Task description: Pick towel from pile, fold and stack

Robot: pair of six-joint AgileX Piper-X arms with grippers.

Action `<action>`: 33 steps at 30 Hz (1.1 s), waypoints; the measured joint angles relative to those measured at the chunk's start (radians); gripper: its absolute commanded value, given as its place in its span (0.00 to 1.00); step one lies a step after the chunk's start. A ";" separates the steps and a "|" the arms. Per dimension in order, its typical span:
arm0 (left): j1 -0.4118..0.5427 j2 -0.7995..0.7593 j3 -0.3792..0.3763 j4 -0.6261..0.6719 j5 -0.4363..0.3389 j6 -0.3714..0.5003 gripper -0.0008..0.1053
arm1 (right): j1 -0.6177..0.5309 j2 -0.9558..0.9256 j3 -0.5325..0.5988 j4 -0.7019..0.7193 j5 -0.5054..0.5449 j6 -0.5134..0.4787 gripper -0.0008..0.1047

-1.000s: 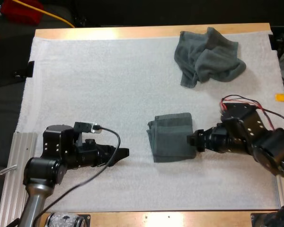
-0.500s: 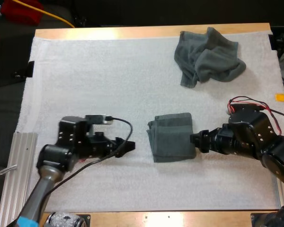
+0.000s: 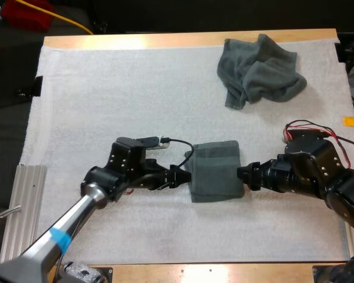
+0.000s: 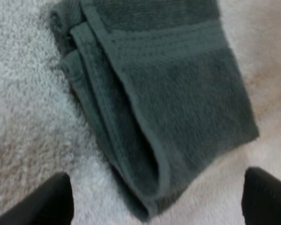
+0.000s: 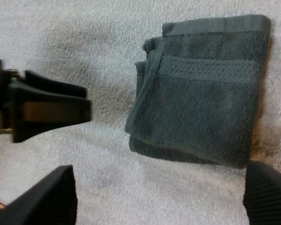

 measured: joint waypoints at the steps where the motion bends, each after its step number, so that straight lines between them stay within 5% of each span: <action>1: -0.003 0.019 0.000 -0.014 0.000 -0.012 0.68 | 0.000 0.000 0.000 0.000 0.000 0.000 0.68; 12: -0.003 0.203 -0.004 -0.141 0.033 -0.098 0.68 | 0.000 0.000 0.000 0.000 0.000 0.000 0.68; 33: -0.125 0.366 -0.171 -0.139 0.102 -0.191 0.68 | 0.000 0.000 0.000 0.000 0.000 -0.002 0.68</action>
